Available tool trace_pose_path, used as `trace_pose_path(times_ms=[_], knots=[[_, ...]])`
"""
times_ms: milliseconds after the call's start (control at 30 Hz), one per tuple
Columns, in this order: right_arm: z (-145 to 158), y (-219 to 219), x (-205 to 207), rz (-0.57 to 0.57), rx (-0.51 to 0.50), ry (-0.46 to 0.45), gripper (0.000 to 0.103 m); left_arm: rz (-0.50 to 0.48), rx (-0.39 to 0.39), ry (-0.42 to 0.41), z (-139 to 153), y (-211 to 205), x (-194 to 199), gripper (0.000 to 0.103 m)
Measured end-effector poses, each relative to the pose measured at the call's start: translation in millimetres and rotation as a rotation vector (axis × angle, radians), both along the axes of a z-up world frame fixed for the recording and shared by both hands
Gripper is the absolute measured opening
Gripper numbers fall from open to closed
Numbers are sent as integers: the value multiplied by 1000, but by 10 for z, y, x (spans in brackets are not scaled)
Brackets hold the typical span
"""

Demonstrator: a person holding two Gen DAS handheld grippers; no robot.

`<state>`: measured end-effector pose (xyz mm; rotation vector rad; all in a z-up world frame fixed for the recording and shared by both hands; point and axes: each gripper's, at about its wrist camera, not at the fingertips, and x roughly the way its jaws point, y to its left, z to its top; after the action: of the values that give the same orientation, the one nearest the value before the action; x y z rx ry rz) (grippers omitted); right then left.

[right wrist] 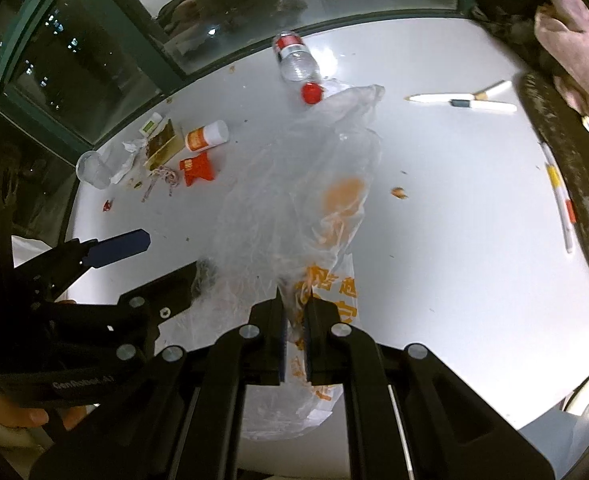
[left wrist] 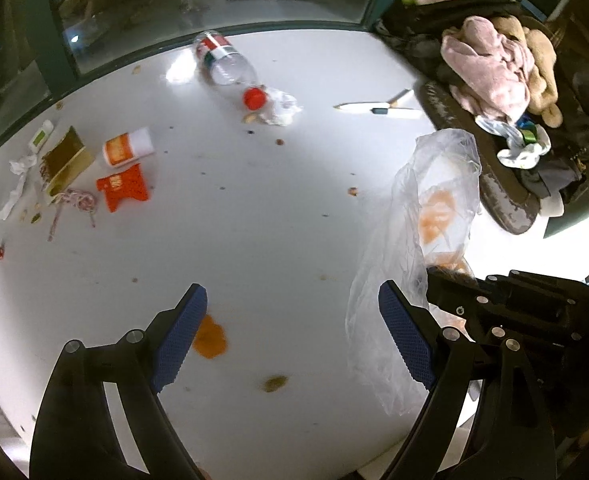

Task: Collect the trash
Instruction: 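Close the right gripper on the plastic bag and lift it, then carry the plastic bag in the right gripper over the trash bin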

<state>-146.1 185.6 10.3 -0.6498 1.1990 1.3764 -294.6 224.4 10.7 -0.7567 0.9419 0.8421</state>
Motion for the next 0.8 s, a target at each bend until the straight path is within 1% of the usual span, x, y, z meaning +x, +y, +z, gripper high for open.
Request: trace_pose_path(times_ms=[133, 267, 367, 533, 633, 800], knots=[[41, -123, 208, -10, 7, -12, 8, -1, -7, -18, 19, -105, 230, 85], [67, -275, 353, -53, 17, -8, 8, -47, 16, -8, 74, -219, 409, 85], [89, -414, 398, -89, 22, -5, 8, -73, 18, -10, 95, -299, 451, 85], [87, -654, 330, -149, 13, -9, 8, -136, 11, -15, 90, -430, 447, 85], [123, -843, 296, -208, 21, -19, 8, -206, 19, -21, 109, -569, 482, 85], [112, -1288, 240, -348, 20, -22, 8, -332, 7, -30, 62, -861, 585, 85]])
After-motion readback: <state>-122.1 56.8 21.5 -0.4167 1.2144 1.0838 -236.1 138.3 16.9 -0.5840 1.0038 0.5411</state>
